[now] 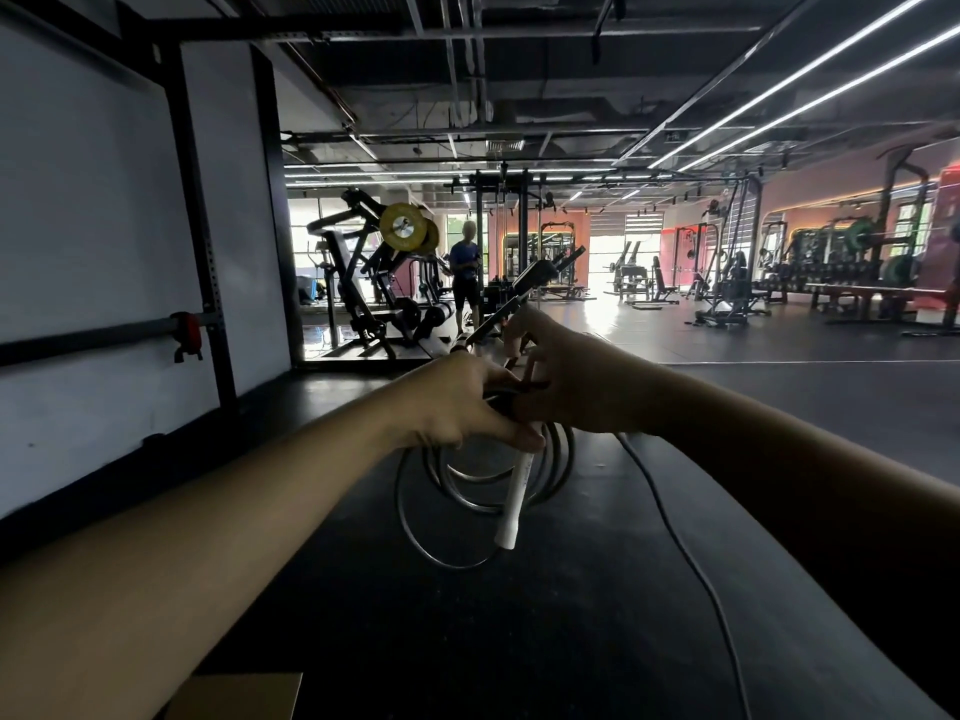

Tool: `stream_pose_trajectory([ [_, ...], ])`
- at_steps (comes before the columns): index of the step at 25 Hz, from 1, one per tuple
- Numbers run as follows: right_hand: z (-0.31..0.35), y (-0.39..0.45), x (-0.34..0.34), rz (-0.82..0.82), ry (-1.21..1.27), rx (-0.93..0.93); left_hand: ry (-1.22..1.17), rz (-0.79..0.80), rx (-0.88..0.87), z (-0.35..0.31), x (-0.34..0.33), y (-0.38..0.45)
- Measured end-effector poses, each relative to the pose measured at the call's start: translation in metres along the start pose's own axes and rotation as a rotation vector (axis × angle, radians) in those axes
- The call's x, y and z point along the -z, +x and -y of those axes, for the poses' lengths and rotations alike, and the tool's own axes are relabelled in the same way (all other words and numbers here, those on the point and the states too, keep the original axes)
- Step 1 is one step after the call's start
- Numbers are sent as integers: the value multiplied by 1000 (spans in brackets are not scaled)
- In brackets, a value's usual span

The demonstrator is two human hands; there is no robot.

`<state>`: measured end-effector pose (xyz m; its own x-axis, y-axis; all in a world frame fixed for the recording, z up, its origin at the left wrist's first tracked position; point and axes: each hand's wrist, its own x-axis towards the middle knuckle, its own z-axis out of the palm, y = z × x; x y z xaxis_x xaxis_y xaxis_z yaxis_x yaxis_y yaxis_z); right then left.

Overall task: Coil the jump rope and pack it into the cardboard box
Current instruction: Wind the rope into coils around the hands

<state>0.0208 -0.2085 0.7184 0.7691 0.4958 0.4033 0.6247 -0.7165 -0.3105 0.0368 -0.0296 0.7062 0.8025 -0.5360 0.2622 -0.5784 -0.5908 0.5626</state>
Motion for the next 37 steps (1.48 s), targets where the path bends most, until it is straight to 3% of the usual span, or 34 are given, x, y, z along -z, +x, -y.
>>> stream_pose_trajectory([
  [3, -3, -6, 5, 74, 397, -81, -11, 13, 8, 3, 5, -5],
  [5, -3, -10, 13, 138, 531, -115, 50, 85, 14, 4, 9, -11],
  [10, -13, -17, 24, 209, 175, -46, 192, 217, 33, 8, 14, -22],
  [12, -25, -20, 23, 73, 62, -38, 148, 248, 48, 13, 18, -31],
  [15, -43, -32, 15, -141, 275, -138, -134, 50, 18, 11, 20, -41],
  [18, -36, -41, -6, -134, 664, -163, -467, -334, 1, 6, 14, -34],
  [21, -14, -40, -30, -138, 751, -107, -683, -661, -8, 6, 5, -15],
  [24, 8, -26, -56, -325, 907, -165, -820, -877, 29, 1, -12, -5],
  [26, 16, -15, -69, -477, 999, -205, -877, -947, 44, -1, -21, -4],
  [29, 21, -6, -73, -564, 1079, -238, -895, -984, 82, 3, -30, -4],
  [34, 21, -5, -65, -564, 1080, -248, -967, -1050, 134, 8, -35, -9],
  [37, 24, -2, -62, -503, 1008, -186, -1049, -999, 179, 15, -31, -15],
])
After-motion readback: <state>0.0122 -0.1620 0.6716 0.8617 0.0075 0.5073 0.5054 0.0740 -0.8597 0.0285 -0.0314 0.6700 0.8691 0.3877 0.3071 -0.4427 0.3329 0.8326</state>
